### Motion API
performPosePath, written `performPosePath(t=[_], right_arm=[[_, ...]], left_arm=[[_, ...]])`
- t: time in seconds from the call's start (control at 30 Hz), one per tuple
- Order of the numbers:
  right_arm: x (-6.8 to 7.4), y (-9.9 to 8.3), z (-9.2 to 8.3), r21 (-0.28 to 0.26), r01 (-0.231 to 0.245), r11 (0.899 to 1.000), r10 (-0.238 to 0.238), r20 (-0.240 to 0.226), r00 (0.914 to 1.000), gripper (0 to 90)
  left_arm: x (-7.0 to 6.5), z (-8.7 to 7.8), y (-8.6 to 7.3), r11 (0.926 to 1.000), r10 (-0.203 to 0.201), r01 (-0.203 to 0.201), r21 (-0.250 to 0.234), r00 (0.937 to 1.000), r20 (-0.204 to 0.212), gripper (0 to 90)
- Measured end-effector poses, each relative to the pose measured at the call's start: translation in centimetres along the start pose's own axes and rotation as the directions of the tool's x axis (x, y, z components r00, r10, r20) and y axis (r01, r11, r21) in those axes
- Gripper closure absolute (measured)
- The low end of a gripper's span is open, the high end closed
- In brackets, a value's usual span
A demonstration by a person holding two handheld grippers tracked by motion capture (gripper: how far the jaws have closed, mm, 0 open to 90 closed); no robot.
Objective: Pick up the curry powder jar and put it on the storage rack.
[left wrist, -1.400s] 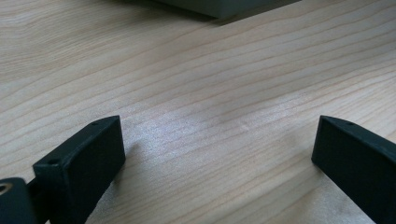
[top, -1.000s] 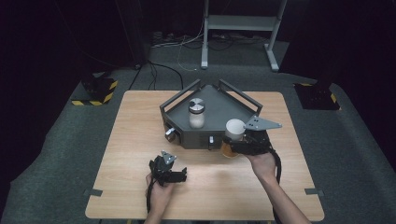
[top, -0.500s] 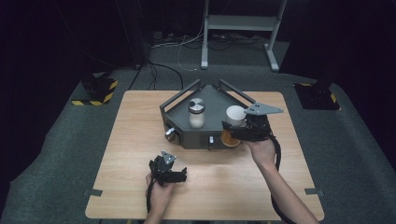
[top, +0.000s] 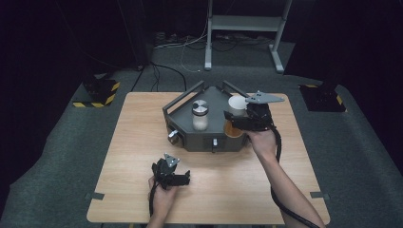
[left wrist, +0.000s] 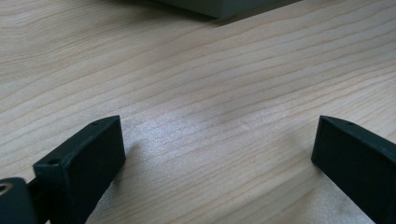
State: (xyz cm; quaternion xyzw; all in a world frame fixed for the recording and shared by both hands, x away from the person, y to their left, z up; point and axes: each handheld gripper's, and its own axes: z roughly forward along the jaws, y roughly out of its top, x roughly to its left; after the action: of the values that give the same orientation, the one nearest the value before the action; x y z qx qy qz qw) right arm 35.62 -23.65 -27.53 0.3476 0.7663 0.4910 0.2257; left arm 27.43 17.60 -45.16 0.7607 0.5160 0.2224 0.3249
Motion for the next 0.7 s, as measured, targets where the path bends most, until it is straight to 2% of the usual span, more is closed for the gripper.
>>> performPosePath(t=[0.23,0.37,0.6,0.7], right_arm=[[-0.4,0.8,1.0,0.001,-0.031,1.0,0.031,0.025,0.9992,35.1],[-0.2,1.2,1.8,0.0,-0.034,0.999,0.034,0.058,0.9978,35.1],[-0.3,1.2,3.2,0.003,-0.039,0.999,0.039,0.067,0.997,35.1],[-0.6,0.9,4.0,0.003,-0.061,0.998,0.061,0.063,0.9961,35.1]], left_arm=[[0.0,0.0,0.0,1.0,-0.003,0.003,0.0,1.0,0.001,2.7],[0.0,0.0,0.0,1.0,-0.001,0.001,0.001,1.0,0.0,2.8],[0.0,0.0,0.0,1.0,0.0,0.0,0.0,1.0,0.0,2.8],[0.0,0.0,0.0,1.0,0.0,0.0,-0.001,1.0,0.0,2.8]])
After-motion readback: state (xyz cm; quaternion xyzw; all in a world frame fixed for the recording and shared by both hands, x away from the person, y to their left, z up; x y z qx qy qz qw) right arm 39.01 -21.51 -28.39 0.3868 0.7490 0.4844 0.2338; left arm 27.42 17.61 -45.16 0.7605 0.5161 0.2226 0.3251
